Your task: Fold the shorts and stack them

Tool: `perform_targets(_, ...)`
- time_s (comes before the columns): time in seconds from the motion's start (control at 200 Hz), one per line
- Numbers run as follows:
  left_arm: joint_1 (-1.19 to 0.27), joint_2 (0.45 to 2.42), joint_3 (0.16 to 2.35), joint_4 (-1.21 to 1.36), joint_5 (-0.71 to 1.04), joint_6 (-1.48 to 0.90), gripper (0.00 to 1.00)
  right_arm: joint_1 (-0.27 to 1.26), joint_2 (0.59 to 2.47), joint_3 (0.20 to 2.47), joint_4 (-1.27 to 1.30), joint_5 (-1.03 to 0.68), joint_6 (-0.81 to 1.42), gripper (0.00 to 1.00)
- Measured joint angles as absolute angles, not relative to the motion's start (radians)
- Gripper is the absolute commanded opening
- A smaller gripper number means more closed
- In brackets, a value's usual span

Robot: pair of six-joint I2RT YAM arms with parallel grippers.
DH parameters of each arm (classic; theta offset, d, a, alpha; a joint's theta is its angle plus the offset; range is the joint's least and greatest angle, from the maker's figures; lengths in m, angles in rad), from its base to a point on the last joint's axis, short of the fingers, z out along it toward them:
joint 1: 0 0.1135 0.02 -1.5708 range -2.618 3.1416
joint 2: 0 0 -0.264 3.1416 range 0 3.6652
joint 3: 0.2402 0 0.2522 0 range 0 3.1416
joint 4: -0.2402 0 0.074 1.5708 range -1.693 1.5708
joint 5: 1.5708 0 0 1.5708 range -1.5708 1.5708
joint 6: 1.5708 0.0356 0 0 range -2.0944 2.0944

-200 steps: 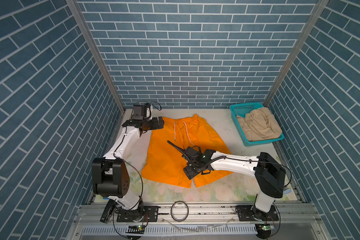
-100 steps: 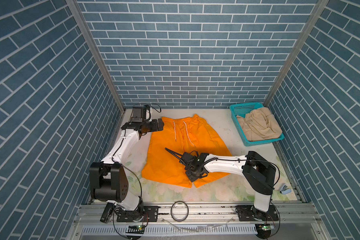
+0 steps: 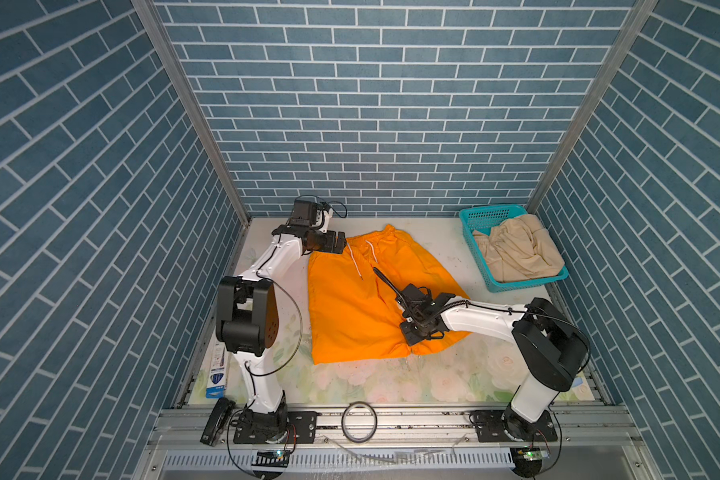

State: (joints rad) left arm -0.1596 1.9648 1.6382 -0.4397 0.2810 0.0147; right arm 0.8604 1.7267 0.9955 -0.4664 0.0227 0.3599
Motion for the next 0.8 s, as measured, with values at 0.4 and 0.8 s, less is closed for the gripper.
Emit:
perform_targets(0.4, -0.164, 2.385, 2.126, -0.591, 0.121, 0.145, 0.78, 0.846, 1.716, 0.976, -0.439, 0.011, 0.287, 0.00)
perform_targets(0.8, -0.153, 2.480, 2.183, -0.738, -0.009, 0.114, 0.18, 0.830, 1.708, 0.967, -0.424, -0.009, 0.286, 0.00)
